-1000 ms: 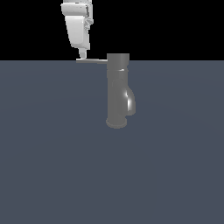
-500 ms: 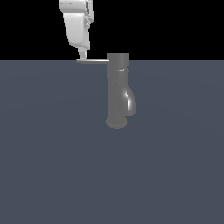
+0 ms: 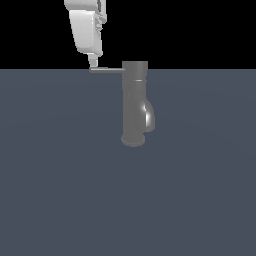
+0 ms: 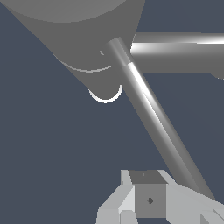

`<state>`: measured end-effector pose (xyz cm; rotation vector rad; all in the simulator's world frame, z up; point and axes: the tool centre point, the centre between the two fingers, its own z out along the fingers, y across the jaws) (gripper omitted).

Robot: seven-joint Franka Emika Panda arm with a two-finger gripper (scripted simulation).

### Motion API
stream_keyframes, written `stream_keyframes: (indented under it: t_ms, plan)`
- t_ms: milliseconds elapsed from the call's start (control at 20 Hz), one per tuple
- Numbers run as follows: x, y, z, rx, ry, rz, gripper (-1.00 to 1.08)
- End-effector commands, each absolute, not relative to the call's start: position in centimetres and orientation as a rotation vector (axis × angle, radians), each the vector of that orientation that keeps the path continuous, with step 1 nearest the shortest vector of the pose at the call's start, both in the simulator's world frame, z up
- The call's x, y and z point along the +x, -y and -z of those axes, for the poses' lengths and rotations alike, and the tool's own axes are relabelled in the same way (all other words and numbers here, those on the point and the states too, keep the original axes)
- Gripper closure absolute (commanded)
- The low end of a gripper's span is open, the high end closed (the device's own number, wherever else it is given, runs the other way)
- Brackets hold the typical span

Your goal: Turn on the faucet by rotating a designated handle.

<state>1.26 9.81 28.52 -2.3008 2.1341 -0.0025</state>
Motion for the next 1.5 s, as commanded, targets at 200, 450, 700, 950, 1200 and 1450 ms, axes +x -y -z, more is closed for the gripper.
stream_keyframes:
  t_ms: [200,450,700,950,1200,1450]
  plan:
    - [-0.5,-9.5,-28.5,-2.301,-2.138,0.000,1.08]
    - [-0.8,-8.7,-28.5,-2.301,-2.137,0.004,1.08]
    - [-2.0,-7.3,-28.5,-2.301,-2.137,0.003,1.08]
    - [-3.1,-5.8,-28.5,-2.301,-2.137,0.003,1.08]
    - [-4.3,-4.4,-28.5,-2.301,-2.137,0.002,1.08]
    - [-5.5,-2.9,-28.5,-2.301,-2.138,0.001,1.08]
